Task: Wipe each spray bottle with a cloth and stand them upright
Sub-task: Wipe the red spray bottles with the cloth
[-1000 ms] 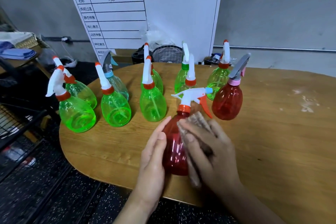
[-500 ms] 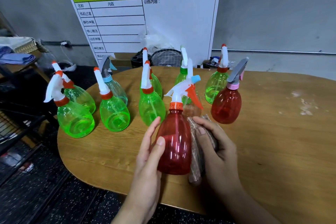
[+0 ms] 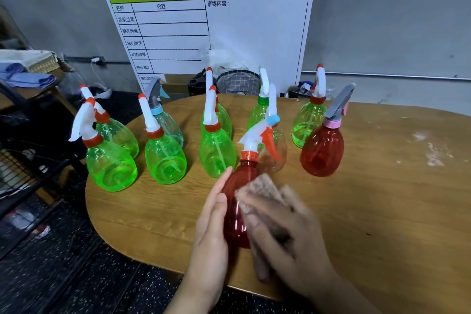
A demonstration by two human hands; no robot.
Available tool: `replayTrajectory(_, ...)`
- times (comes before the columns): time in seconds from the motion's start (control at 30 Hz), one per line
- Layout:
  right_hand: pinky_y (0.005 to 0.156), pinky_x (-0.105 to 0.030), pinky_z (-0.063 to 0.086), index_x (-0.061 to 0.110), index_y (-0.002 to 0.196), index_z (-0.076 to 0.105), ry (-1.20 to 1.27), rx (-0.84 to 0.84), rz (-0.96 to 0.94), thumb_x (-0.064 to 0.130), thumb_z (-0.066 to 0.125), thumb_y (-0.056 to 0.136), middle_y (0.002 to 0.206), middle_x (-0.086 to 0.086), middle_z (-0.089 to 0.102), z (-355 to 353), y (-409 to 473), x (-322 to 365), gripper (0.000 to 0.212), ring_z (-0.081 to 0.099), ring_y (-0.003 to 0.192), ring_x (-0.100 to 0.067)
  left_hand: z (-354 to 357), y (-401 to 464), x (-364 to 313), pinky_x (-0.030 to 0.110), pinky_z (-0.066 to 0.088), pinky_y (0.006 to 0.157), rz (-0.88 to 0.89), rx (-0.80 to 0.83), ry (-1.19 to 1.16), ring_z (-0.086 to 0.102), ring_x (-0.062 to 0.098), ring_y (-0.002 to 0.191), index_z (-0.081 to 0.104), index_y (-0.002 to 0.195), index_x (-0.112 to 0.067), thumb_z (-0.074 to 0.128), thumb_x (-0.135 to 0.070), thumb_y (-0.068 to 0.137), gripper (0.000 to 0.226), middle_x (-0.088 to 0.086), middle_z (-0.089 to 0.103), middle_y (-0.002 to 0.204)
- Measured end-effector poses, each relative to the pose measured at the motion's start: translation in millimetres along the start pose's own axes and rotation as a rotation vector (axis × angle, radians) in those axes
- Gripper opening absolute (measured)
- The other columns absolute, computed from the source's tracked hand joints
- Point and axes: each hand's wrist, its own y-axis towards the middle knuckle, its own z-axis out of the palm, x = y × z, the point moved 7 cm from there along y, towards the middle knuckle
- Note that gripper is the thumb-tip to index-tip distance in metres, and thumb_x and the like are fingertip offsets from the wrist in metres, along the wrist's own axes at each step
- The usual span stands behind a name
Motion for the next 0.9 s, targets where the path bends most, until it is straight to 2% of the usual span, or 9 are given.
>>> replayTrajectory(0.07,0.069,-0.022,0.055,0.033,0.127,0.074,-0.099,0.064,-0.15,0.035,0.068,0.099,0.105,0.007,0.058,11,-6,13,0.029,0.064,0.083,-0.003,-6,1,-4,0.054,0.037,0.122,0.005,-0.048,0.007,0.065,0.024,0.132,0.067,0.138,-0.039,0.039,-0.029,0.112,0.039,0.003,0.071,0.137)
replayTrajectory(0.17,0.068,-0.015,0.051,0.032,0.125,0.075,-0.148,0.026,-0.25,0.033,0.07,0.099,0.105,0.009,0.057,11,-7,19,0.027,0.06,0.078,-0.003,-6,1,-7,0.053,0.039,0.12,0.021,-0.046,0.035,0.064,0.023,0.132,0.067,0.138,-0.038,0.035,-0.028,0.114,0.041,0.001,0.071,0.138)
replayTrajectory(0.27,0.069,-0.017,0.05,0.035,0.13,0.071,-0.082,-0.078,-0.082,0.041,0.058,0.104,0.101,0.011,0.054,-6,0,4,0.03,0.06,0.082,-0.001,3,-1,-9,0.045,0.044,0.119,0.039,-0.015,0.086,0.063,0.02,0.134,0.069,0.137,-0.031,0.044,-0.034,0.103,0.042,-0.001,0.071,0.137)
replayTrajectory(0.37,0.075,-0.025,0.052,0.033,0.129,0.072,-0.009,-0.196,0.093,0.037,0.056,0.103,0.105,0.005,0.059,-21,6,-17,0.031,0.064,0.092,-0.01,14,-6,-8,0.031,0.045,0.116,0.063,0.07,0.188,0.06,0.01,0.136,0.066,0.139,-0.029,0.044,-0.035,0.1,0.045,-0.01,0.07,0.139)
replayTrajectory(0.47,0.081,-0.024,0.054,0.032,0.127,0.074,-0.009,-0.199,0.12,0.035,0.056,0.102,0.114,0.005,0.063,-23,9,-18,0.031,0.067,0.099,-0.011,16,-7,-5,0.024,0.043,0.115,0.067,0.105,0.208,0.057,0.006,0.138,0.063,0.142,-0.029,0.043,-0.035,0.102,0.045,-0.014,0.067,0.141)
replayTrajectory(0.57,0.075,-0.014,0.05,0.031,0.125,0.075,-0.084,-0.104,0.01,0.033,0.061,0.1,0.108,0.017,0.057,-13,5,-3,0.029,0.064,0.092,0.002,9,-4,-5,0.032,0.042,0.12,0.059,0.041,0.212,0.058,0.009,0.138,0.065,0.141,-0.029,0.042,-0.031,0.103,0.044,-0.009,0.069,0.14)
replayTrajectory(0.67,0.065,-0.021,0.053,0.034,0.125,0.075,-0.19,0.02,-0.19,0.033,0.066,0.1,0.098,0.008,0.056,6,-3,15,0.026,0.06,0.077,-0.003,-2,-2,-6,0.047,0.042,0.119,0.022,-0.044,0.129,0.066,0.017,0.13,0.069,0.136,-0.035,0.038,-0.024,0.113,0.04,-0.002,0.074,0.133)
replayTrajectory(0.77,0.062,-0.024,0.053,0.033,0.122,0.077,-0.299,0.077,-0.355,0.032,0.07,0.098,0.092,0.001,0.06,20,-12,25,0.025,0.059,0.076,-0.009,-6,-3,-10,0.049,0.045,0.115,-0.021,-0.085,0.029,0.071,0.023,0.123,0.066,0.139,-0.031,0.03,-0.021,0.113,0.045,0.003,0.076,0.129)
replayTrajectory(0.9,0.062,-0.027,0.056,0.036,0.127,0.072,-0.209,-0.006,-0.227,0.04,0.061,0.103,0.098,0.003,0.059,3,-4,15,0.027,0.062,0.076,-0.007,-1,0,-7,0.054,0.038,0.122,-0.005,-0.046,0.073,0.064,0.024,0.133,0.067,0.139,-0.033,0.038,-0.029,0.111,0.041,0.003,0.071,0.137)
